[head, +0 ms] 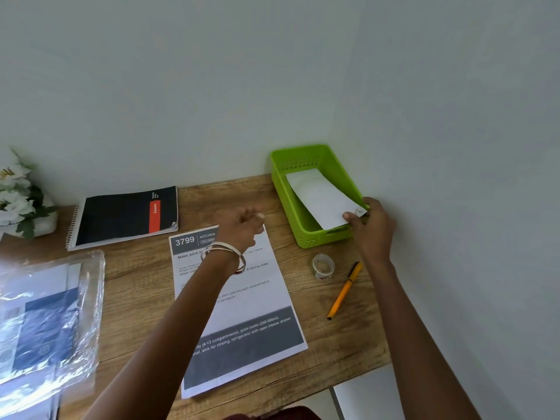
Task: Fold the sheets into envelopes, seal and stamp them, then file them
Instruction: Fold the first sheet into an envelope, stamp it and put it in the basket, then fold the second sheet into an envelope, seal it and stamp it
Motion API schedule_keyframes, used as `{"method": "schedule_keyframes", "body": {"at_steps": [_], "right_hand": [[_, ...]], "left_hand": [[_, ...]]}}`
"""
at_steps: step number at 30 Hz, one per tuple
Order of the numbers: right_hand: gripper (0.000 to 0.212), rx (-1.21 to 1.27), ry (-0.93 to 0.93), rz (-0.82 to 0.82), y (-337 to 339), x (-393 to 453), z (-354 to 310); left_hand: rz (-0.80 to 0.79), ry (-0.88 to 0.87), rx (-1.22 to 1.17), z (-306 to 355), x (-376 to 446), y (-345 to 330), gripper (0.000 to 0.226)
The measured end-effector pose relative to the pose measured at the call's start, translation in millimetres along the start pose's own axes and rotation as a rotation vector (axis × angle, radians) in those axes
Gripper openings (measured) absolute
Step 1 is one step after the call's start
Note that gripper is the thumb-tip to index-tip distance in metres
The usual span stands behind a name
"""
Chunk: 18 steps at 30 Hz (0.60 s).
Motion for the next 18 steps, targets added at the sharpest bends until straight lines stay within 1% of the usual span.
{"method": "schedule_keyframes", "body": {"at_steps": [3, 5, 8, 10, 12, 15, 18], "right_hand": [[0.048, -0.150, 0.042, 0.043, 1, -2, 1], [0.044, -0.191, 0.075, 0.098, 5, -11, -3], [0.032, -0.159, 0.146, 0.162, 8, -35, -14], [0.024, -0.099, 0.253, 0.145, -1, -54, -25], [0.020, -0.067, 0.339, 0.035, -23, -75, -30], [0.020, -0.066, 0.388, -0.192, -69, -109, -31], [0.036, -0.097, 0.309, -0.390, -114, -131, -18]], "left_hand": [[0.020, -0.022, 0.019, -1, -5, 7, 0.015], [0.050, -0.058, 0.042, -2, -10, 15, 0.013], [0.078, -0.100, 0.093, -9, -18, 34, 0.012], [0.099, -0.116, 0.165, -20, -25, 52, 0.012], [0.145, -0.144, 0.269, -31, -33, 72, 0.013], [0.205, -0.188, 0.473, -45, -50, 99, 0.016], [0.246, -0.181, 0.612, -62, -64, 120, 0.023]]}}
Point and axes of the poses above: each hand's wrist, its own x-axis towards the middle knuckle, its own y-axis out of the back of the hand, z = x × y, the point moved 5 cm from there along x, towards the middle knuckle, and after that the axes turned 7 degrees about -y, right-handed, at the moved point
